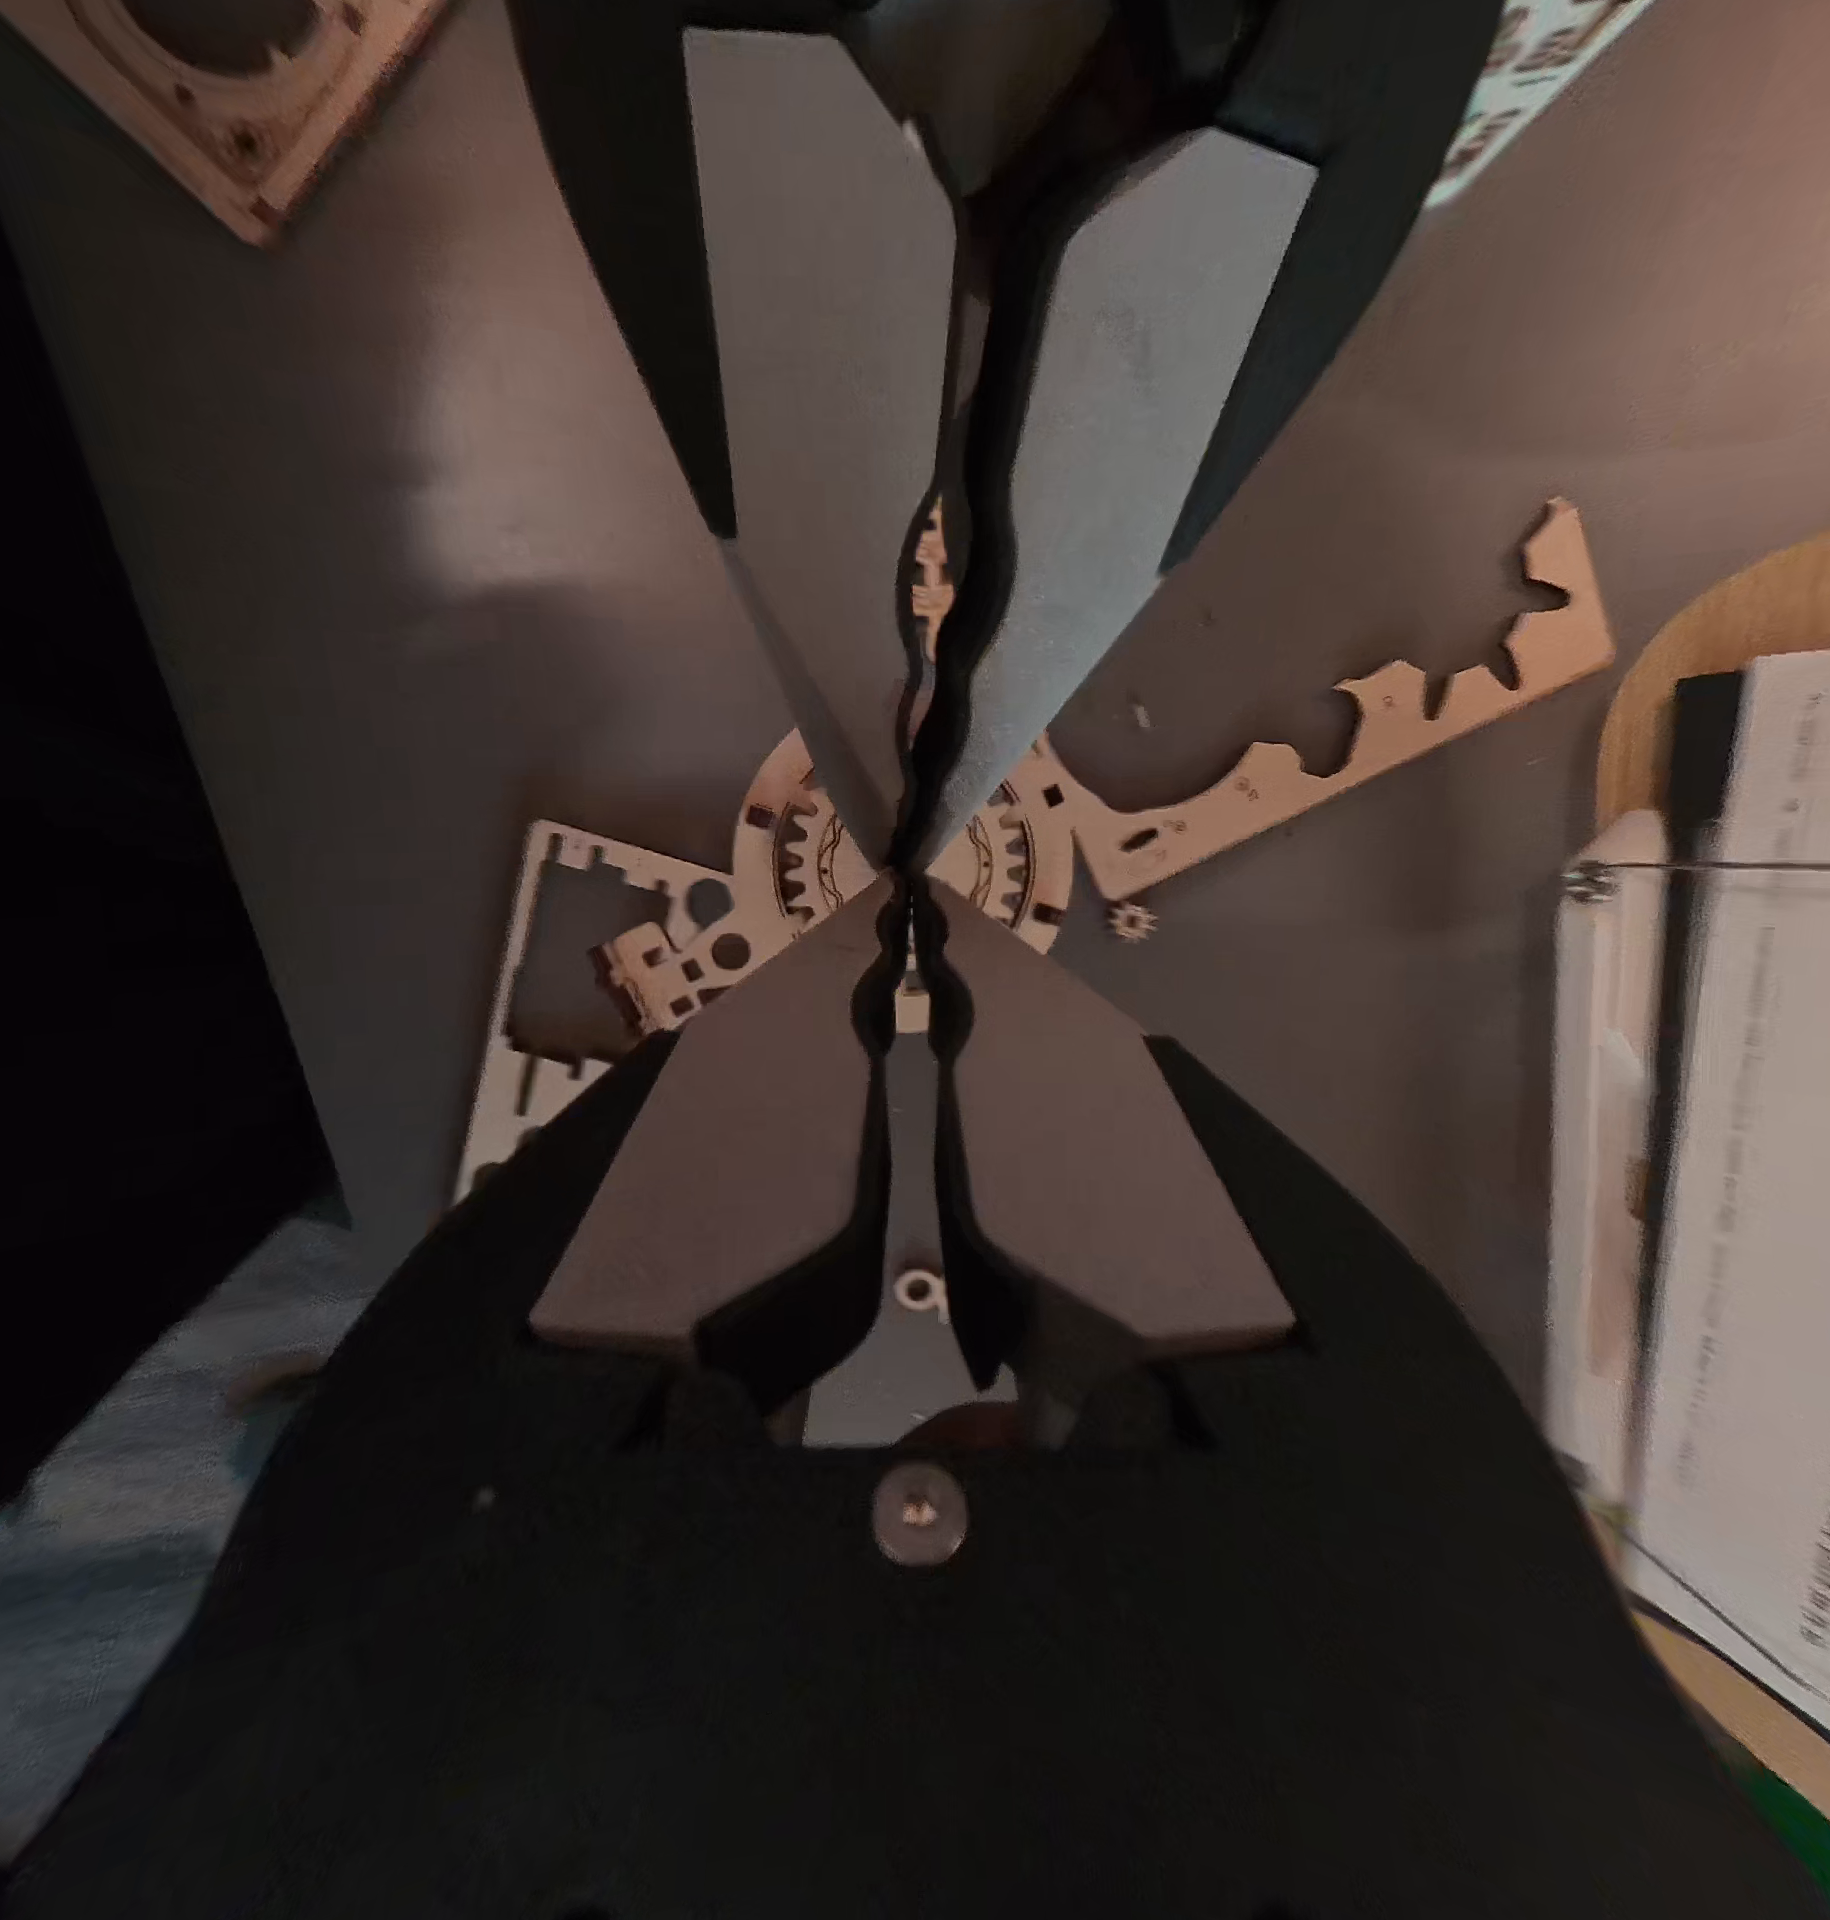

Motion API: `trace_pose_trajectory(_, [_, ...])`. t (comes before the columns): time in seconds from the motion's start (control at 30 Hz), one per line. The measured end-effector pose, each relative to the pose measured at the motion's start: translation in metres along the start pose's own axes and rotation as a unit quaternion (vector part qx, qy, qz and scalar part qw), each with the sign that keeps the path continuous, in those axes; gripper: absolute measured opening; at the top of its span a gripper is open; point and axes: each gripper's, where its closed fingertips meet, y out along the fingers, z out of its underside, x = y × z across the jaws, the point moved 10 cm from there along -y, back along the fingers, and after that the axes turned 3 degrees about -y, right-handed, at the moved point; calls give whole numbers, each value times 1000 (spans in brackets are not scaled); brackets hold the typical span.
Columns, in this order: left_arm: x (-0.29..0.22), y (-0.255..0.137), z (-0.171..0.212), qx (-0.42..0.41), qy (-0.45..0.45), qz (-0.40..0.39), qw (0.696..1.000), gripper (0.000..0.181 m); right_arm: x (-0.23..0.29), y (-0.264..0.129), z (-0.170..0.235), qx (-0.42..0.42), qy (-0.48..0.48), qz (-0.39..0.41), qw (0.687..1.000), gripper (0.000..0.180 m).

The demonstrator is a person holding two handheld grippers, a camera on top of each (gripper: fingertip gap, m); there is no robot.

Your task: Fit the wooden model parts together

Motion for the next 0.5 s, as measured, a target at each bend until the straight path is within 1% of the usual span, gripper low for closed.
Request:
trace_pose_trajectory(0.03, [-1, 0, 0, 2, -15, 26, 1000, 0, 0, -1, 3, -17, 12, -18, 1000, 0])
trace_pose_trajectory(0.07, [-1, -2, 0, -2, -24, 48, 999, 0, 0, -1, 6, -25, 20, -23, 999, 4])
trace_pose_trajectory(0.1, [0, -6, -1, -7, -27, 51, 998, 0, -1, -1, 9, -28, 23, -15, 999, 5])
trace_pose_trajectory(0.17, [4, -14, -3, -7, -21, 33, 999, 0, 0, -6, 12, -37, 24, 5, 999, 7])
trace_pose_trajectory(0.23, [5, -17, -5, -13, -23, 29, 999, 0, 0, -11, 13, -51, 30, 7, 998, 9])
trace_pose_trajectory(0.3, [5, -14, -5, -13, -23, 25, 999, 0, 0, -12, 13, -51, 33, 8, 998, 10])
trace_pose_trajectory(0.37, [4, -8, -3, 0, -23, 23, 999, 4, 0, -10, 15, -42, 30, 5, 999, 10])
trace_pose_trajectory(0.43, [4, -2, 0, 18, -15, 13, 1000, 5, 0, -9, 16, -39, 28, 6, 999, 7])
trace_pose_trajectory(0.5, [3, 1, 0, 15, -14, 14, 1000, 4, 0, -7, 16, -42, 26, 4, 999, 5])
